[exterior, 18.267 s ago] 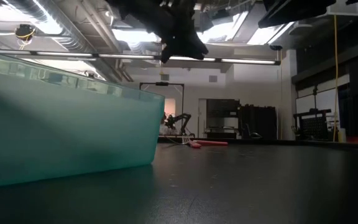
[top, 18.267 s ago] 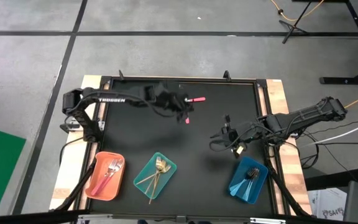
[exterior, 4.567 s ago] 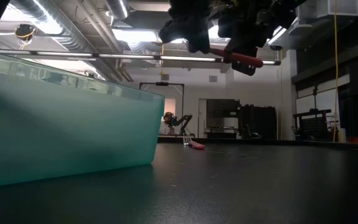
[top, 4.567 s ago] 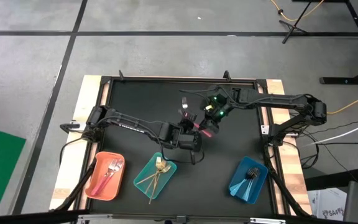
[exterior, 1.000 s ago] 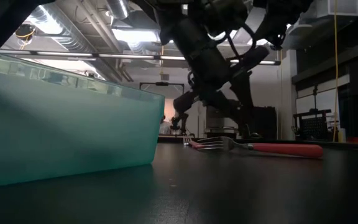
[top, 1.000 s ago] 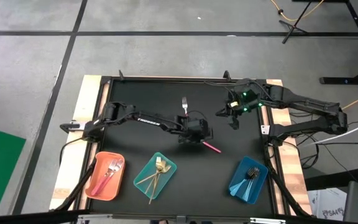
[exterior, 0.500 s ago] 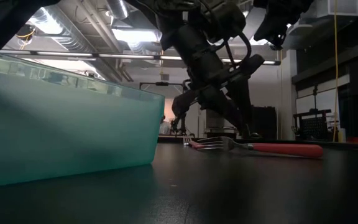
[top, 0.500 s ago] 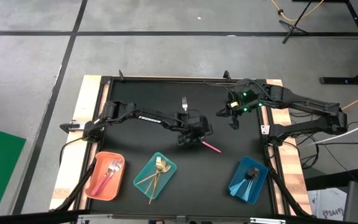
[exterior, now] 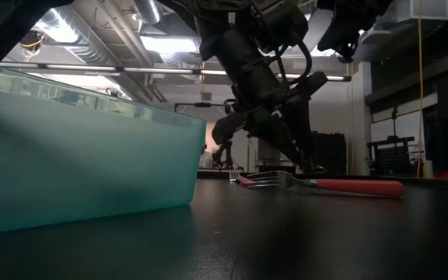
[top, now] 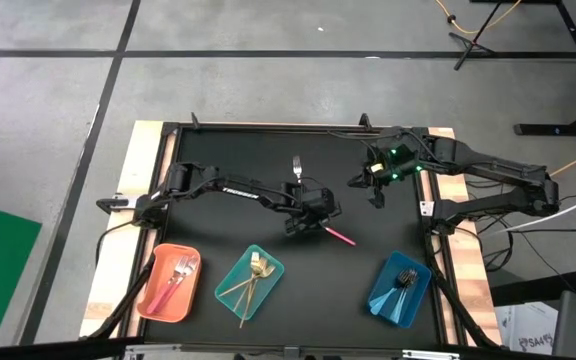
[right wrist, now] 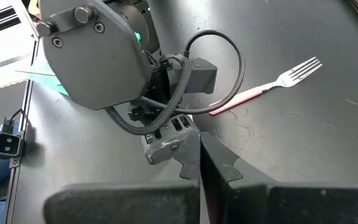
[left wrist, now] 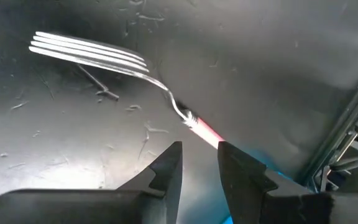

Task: Sort silverware by color (type)
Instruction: Put the pink fork into the orange bin

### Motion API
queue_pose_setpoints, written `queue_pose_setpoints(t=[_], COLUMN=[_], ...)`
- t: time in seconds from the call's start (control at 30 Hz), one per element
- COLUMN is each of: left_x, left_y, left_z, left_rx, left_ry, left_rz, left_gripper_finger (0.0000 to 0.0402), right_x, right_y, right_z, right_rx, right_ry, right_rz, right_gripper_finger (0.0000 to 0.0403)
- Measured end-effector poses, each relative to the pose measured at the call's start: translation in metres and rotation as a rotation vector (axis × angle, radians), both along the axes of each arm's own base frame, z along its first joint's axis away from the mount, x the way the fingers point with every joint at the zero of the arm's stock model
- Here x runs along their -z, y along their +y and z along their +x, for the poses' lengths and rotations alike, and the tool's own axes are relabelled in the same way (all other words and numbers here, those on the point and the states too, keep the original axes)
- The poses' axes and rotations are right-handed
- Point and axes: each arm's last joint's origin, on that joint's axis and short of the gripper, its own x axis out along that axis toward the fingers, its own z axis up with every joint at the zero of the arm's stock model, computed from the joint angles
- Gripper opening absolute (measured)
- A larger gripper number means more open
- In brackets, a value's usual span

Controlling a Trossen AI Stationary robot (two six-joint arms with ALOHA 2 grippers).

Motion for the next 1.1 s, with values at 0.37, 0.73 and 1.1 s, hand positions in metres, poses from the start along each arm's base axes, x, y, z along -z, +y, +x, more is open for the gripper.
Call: queue_pose_setpoints(t=[0.37,0.73,1.1], left_x=[0.024,0.029,0.033], left_y=[0.000,0.009,0.014], left_z=[0.006,0.008,0.006], left_rx=[-0.069,-0.091,-0.096], left_ry=[0.027,0.012,0.045], left_rz=[-0.082,-0.081,-0.089], left_gripper_finger=[0.0096,0.0096,0.0096], right_x=[0.000,0.000,0.000], right_y=[0.000,0.000,0.000], right_z=[0.000,0.000,0.000], right_rx=[-0.006,-0.012,-0.012], right_ry=[0.001,0.003,0.003], right_rz=[-0.007,-0.023,-0.023], right_gripper_finger=[0.0000,0.0000,0.0000])
